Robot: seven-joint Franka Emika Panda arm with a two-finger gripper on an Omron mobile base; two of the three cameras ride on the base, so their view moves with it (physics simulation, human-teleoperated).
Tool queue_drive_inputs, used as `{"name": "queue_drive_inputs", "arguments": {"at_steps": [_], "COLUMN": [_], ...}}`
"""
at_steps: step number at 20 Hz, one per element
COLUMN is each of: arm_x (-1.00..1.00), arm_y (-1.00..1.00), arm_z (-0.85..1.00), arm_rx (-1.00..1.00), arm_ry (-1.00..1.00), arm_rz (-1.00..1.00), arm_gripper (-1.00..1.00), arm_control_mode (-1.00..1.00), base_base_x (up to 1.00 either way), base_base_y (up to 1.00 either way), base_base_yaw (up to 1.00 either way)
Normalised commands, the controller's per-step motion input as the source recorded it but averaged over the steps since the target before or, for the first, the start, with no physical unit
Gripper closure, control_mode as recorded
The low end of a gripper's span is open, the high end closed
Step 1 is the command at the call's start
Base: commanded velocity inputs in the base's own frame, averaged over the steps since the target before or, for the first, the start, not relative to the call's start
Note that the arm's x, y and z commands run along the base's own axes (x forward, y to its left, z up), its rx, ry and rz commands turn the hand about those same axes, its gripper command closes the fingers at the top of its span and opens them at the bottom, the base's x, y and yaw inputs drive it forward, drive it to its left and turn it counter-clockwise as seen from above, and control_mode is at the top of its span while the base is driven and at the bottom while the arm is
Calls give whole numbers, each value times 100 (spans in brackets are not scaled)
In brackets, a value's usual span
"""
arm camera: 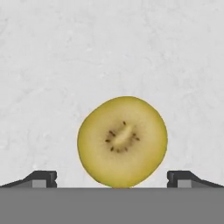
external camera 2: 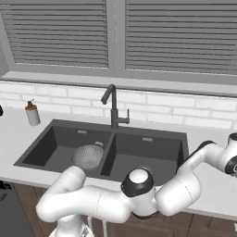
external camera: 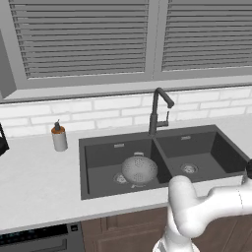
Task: Put the colander in the sink, put the kiwi in the colander, and turn on the sink faucet and pour water over the colander.
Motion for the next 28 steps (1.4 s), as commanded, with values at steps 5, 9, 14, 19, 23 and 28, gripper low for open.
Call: {"name": "queue_drive_inputs", "arguments": {"at_steps": [5, 9, 14, 19, 23, 28], "arm_x": [8, 0, 0, 0, 0, -9], "arm_y": [-10, -22, -17, -3, 0, 7], "arm_z": [-25, -23, -11, -31, -39, -20], "arm_rx": [0, 0, 0, -2, -2, 0], "arm_ry": [1, 4, 3, 5, 2, 0], "arm_rz": [0, 0, 0, -1, 0, 0], "arm_gripper": [-100, -100, -100, 100, 100, 100], "arm_control_mode": [-100, -100, -100, -100, -100, -100], "base_base_x": [0, 0, 0, 0, 0, 0], "base_base_y": [0, 0, 0, 0, 0, 0], "base_base_yaw": [0, 0, 0, 0, 0, 0]}}
